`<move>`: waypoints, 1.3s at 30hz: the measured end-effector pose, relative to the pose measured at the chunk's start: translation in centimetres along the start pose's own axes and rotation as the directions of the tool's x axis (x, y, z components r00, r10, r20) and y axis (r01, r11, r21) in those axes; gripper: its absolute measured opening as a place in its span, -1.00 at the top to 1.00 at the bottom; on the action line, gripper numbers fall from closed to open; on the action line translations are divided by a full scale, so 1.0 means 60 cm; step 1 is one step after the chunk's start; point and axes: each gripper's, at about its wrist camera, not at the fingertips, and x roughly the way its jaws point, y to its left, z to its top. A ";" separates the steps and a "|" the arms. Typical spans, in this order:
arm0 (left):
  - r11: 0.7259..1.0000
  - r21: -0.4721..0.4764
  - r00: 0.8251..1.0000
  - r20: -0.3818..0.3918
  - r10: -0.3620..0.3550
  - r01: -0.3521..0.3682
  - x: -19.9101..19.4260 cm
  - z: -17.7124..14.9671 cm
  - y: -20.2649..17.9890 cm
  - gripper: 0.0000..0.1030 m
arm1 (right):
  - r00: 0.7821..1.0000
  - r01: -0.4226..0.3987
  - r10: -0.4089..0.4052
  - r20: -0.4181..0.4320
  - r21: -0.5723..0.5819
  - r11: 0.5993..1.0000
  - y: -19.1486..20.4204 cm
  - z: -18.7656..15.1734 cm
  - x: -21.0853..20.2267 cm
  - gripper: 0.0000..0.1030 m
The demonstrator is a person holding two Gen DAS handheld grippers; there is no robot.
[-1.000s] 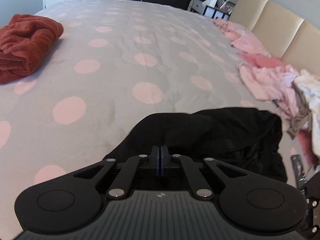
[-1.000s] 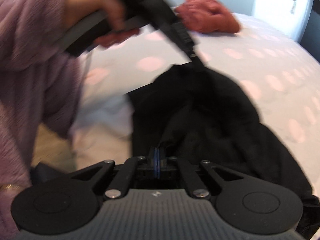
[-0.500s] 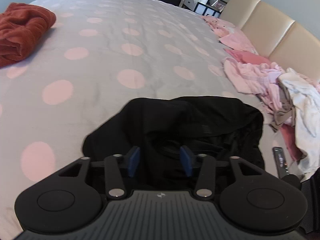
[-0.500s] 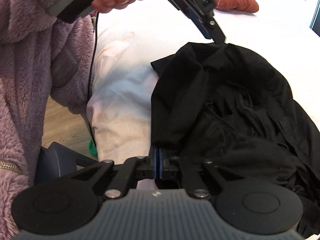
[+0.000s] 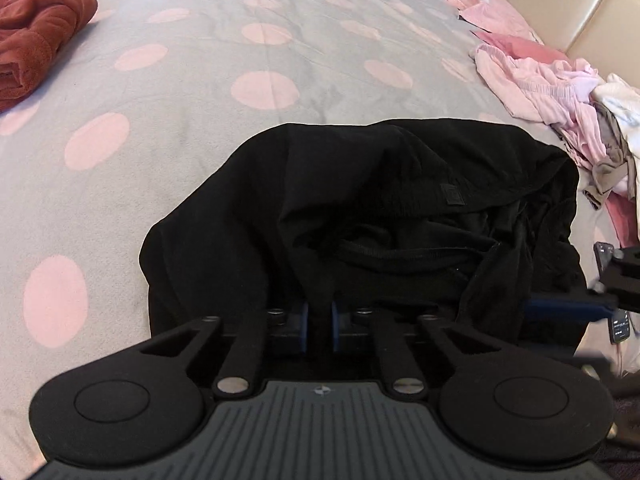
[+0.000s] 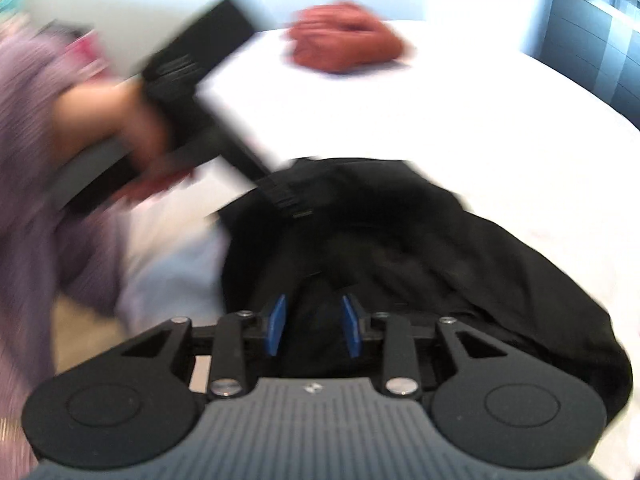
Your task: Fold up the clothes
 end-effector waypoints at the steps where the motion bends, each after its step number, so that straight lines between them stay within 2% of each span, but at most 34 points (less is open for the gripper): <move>1: 1.000 -0.004 1.000 0.008 -0.011 0.011 -0.003 0.000 0.001 0.92 | 1.000 0.031 -0.031 -0.006 0.020 0.999 0.003 -0.003 0.010 0.51; 3: 0.999 -0.012 0.999 0.025 -0.035 0.035 -0.008 0.000 0.004 0.95 | 0.997 0.079 -0.078 -0.022 0.052 0.996 0.008 -0.009 0.029 0.54; 6: 0.995 -0.025 0.994 0.059 -0.090 0.091 -0.023 0.001 0.008 0.97 | 0.997 0.066 -0.062 -0.044 0.096 0.993 -0.002 -0.014 0.045 0.54; 8: 0.987 -0.038 0.984 0.094 -0.151 0.155 -0.038 0.001 0.012 0.98 | 0.998 0.064 -0.060 -0.029 0.157 0.985 -0.019 -0.012 0.047 0.54; 11: 0.966 -0.053 0.959 0.149 -0.242 0.252 -0.057 0.002 0.020 0.98 | 0.999 0.041 -0.045 0.010 0.241 0.970 -0.043 -0.007 0.047 0.52; 16: 0.923 -0.073 0.909 0.219 -0.355 0.378 -0.081 0.006 0.035 0.99 | 0.996 -0.037 0.014 0.083 0.285 0.958 -0.068 -0.003 0.039 0.52; 22: 0.906 -0.080 0.889 0.246 -0.386 0.416 -0.101 0.011 0.044 1.00 | 0.980 -0.184 0.137 0.148 0.385 0.904 -0.095 0.002 0.038 0.47; 25: 0.921 -0.076 0.904 0.240 -0.354 0.381 -0.103 0.012 0.045 1.00 | 0.976 -0.202 0.157 0.149 0.364 0.909 -0.088 0.006 0.041 0.47; 28: 0.937 -0.088 0.925 0.216 -0.312 0.337 -0.095 0.011 0.047 0.97 | 0.984 -0.167 0.138 0.109 0.331 0.929 -0.081 0.013 0.053 0.47; 29: 0.941 -0.094 0.930 0.210 -0.301 0.325 -0.092 0.008 0.049 0.95 | 0.984 -0.169 0.143 0.102 0.324 0.931 -0.078 0.014 0.057 0.48; 30: 0.944 -0.096 0.934 0.204 -0.293 0.317 -0.089 0.007 0.048 0.83 | 0.984 -0.175 0.151 0.097 0.318 0.932 -0.074 0.014 0.062 0.48; 32: 0.951 -0.068 0.937 0.207 -0.282 0.301 -0.089 0.007 0.038 0.64 | 0.982 -0.188 0.169 0.087 0.304 0.934 -0.066 0.016 0.071 0.51; 33: 0.955 -0.053 0.938 0.208 -0.276 0.293 -0.089 0.006 0.033 0.64 | 0.980 -0.199 0.182 0.082 0.291 0.936 -0.061 0.017 0.077 0.59; 36: 0.943 0.014 0.919 0.221 -0.327 0.332 -0.093 0.003 0.022 0.64 | 0.971 -0.238 0.228 0.070 0.263 0.935 -0.041 0.017 0.096 0.67; 39: 0.939 0.038 0.921 0.181 -0.344 0.343 -0.082 0.004 0.013 0.64 | 0.960 -0.277 0.277 0.032 0.222 0.935 -0.014 0.016 0.116 0.67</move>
